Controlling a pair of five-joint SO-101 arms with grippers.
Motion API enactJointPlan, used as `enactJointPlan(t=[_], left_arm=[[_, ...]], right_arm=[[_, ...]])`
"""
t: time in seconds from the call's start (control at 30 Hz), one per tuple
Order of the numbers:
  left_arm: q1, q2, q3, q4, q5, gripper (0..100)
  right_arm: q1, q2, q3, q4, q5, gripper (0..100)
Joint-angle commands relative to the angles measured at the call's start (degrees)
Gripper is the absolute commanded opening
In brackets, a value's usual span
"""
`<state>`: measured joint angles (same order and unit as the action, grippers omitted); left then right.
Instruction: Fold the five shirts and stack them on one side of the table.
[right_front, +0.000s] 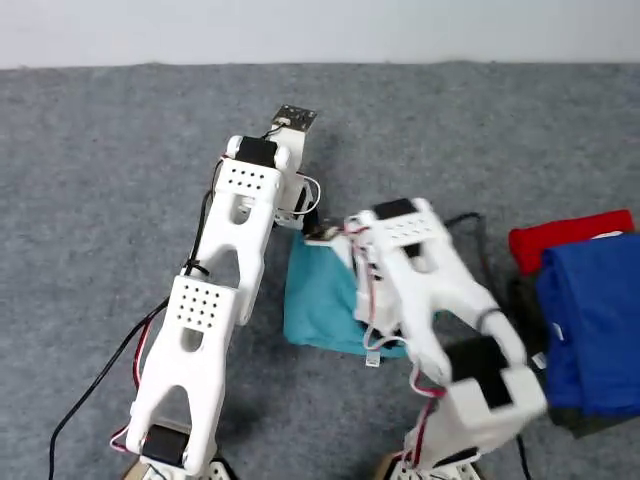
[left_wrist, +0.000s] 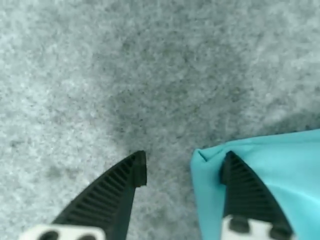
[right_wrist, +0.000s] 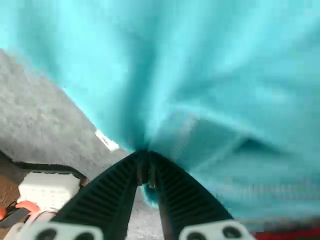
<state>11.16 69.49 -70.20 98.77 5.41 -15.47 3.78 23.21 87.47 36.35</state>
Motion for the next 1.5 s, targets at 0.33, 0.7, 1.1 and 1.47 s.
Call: enactJointPlan(t=[0.33,0.7,1.1,1.47], left_arm=[[-1.1,-0.2,-0.9,0.1,0.4,24],[-3.2,-4.8,-6.2,1.8,0.4,24],[-3.4,-18.5,-7.2,1.8,0.3,27],[-3.3,-22.1,-7.1,1.9,0.3,28]], right_arm=[[20.0,-12.4,1.1,-9.3,-11.2,19.8],[12.6,-14.4,-5.6,-7.6,-19.8,25.9],[12.4,-12.2,-15.2,-3.6,-19.8,25.9],[9.5,9.0,-15.6,-20.2,-22.6,25.9]])
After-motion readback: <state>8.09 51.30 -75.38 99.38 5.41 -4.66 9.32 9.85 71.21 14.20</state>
